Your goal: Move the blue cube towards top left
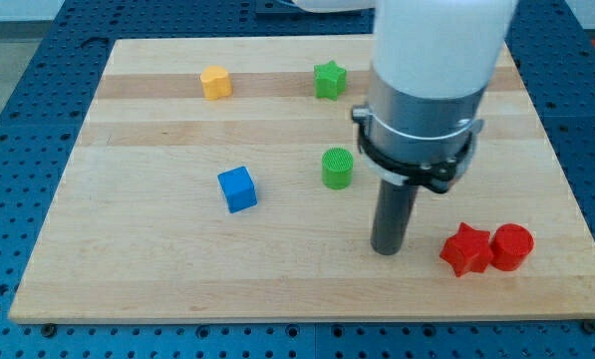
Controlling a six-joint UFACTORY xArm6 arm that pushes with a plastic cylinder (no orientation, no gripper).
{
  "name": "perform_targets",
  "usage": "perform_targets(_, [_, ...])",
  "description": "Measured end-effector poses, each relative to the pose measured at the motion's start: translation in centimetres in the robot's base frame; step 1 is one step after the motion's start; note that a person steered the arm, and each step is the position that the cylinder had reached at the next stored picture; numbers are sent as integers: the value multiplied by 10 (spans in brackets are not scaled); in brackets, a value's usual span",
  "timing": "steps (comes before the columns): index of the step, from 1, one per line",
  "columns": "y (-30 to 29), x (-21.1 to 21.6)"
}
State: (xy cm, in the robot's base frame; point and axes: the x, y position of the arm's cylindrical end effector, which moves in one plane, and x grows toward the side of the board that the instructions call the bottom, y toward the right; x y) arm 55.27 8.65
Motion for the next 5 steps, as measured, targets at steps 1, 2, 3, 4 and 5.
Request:
perform_targets(1, [38, 0])
perform_targets(2, [66, 0])
perform_targets(3, [71, 0])
perform_targets(4, [66, -1])
perform_targets(5, [64, -12])
